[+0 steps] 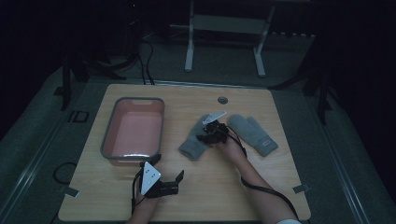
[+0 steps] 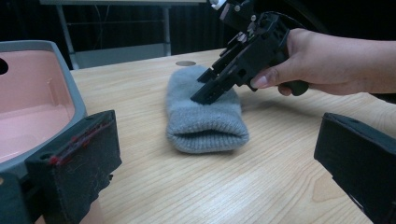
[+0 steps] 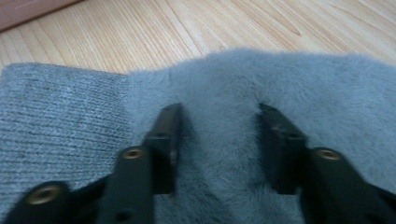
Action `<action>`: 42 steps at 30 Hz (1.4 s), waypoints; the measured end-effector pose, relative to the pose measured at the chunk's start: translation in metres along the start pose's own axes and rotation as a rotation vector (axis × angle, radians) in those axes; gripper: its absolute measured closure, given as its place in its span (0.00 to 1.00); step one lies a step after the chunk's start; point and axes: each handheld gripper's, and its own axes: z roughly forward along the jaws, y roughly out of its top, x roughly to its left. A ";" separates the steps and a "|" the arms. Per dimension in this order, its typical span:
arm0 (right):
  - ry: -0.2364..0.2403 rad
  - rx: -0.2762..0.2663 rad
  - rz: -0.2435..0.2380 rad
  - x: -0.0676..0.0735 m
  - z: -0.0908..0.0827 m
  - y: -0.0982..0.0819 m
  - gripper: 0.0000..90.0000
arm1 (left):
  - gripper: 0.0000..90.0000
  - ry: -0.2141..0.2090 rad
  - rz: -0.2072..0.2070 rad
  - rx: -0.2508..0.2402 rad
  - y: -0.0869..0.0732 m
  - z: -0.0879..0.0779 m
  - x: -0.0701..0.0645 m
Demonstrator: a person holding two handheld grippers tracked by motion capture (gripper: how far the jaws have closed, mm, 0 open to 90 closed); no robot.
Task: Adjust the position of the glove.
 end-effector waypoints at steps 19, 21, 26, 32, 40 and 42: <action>0.238 -0.074 -0.148 0.027 -0.048 -0.005 0.92 | 0.01 -0.056 0.029 -0.014 0.000 0.000 -0.003; 0.299 -0.078 -0.175 0.030 -0.056 -0.006 0.92 | 0.01 -0.077 0.028 -0.021 0.000 0.001 -0.004; 0.380 -0.073 -0.225 0.038 -0.072 -0.015 0.92 | 0.01 -0.088 0.043 -0.029 0.000 0.000 -0.005; 0.440 -0.007 -0.258 0.038 -0.065 -0.030 0.92 | 0.01 -0.090 0.042 -0.025 -0.001 0.002 -0.005; 0.470 0.026 -0.246 0.030 -0.047 -0.041 0.80 | 0.01 -0.091 0.024 -0.010 -0.002 0.004 -0.003; 0.465 0.022 -0.223 0.028 -0.047 -0.041 0.66 | 0.01 -0.090 0.022 -0.010 -0.002 0.004 -0.003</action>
